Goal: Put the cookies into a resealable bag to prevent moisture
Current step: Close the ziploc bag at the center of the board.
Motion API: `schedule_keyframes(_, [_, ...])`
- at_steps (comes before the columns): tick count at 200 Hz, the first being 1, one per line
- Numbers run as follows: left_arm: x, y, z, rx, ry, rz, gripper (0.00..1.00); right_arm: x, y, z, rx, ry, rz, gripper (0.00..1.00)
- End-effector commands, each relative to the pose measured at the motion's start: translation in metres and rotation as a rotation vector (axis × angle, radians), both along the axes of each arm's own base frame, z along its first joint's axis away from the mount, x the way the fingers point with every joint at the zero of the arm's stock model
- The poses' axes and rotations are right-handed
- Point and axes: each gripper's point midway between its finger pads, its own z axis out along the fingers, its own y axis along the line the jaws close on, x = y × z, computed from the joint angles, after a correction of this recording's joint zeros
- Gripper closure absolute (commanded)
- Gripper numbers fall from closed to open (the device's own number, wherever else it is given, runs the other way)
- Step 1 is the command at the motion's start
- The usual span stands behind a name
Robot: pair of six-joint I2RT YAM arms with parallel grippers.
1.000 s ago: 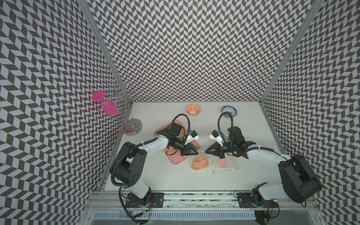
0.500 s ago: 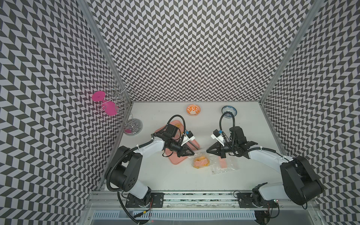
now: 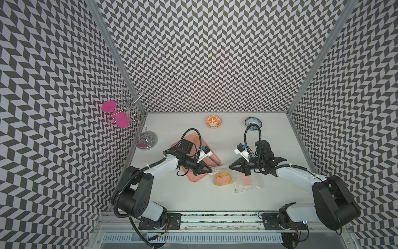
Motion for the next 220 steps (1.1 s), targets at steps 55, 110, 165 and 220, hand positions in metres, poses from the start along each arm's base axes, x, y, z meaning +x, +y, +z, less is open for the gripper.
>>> schedule_keyframes(55, [-0.001, 0.004, 0.009, -0.017, -0.042, 0.02, 1.0, 0.004, -0.006, 0.007, -0.015, -0.065, -0.029, 1.0])
schedule_keyframes(110, [0.003, 0.006, 0.038, -0.006, -0.144, 0.013, 1.0, 0.009, 0.003, 0.021, -0.14, -0.253, 0.003, 0.53])
schedule_keyframes(165, [-0.009, 0.005, 0.05, 0.019, -0.148, -0.039, 1.0, 0.006, 0.056, 0.022, -0.305, -0.516, 0.123, 0.39])
schedule_keyframes(220, [-0.011, 0.007, 0.053, 0.013, -0.165, -0.034, 1.0, 0.004, 0.088, 0.007, -0.315, -0.561, 0.227, 0.44])
